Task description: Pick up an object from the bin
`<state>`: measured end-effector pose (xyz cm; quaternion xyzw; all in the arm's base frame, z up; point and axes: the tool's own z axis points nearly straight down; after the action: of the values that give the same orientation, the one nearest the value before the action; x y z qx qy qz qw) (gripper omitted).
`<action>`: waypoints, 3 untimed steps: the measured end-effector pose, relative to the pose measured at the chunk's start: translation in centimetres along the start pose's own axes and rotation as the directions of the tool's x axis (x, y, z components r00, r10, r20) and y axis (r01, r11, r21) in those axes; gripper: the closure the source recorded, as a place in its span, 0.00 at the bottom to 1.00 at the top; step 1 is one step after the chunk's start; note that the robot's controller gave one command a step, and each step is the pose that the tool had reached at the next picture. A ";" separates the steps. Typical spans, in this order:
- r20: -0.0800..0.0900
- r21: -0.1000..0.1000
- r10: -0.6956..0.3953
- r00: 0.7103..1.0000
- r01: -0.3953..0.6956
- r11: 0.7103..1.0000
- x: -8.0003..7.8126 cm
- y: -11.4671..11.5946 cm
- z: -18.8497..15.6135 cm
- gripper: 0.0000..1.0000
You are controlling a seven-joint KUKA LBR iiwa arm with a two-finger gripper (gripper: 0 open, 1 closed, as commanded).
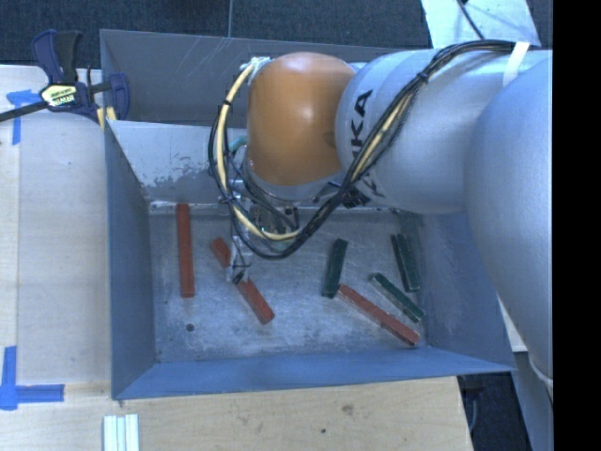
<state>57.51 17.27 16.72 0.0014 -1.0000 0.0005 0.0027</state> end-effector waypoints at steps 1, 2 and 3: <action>0.010 -0.001 -0.146 0.989 0.146 0.989 -2.6 1.8 1.6 0.00; 0.003 -0.001 -0.147 0.989 0.147 0.989 -4.1 7.1 10.1 0.00; 0.006 0.002 -0.074 0.997 0.074 0.997 -3.3 0.0 9.7 0.00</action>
Offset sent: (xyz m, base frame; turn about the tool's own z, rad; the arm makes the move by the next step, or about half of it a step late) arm 0.0253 0.0180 -0.0158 -0.1471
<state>60.71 17.27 7.04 0.0385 -0.9993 0.0013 -0.0005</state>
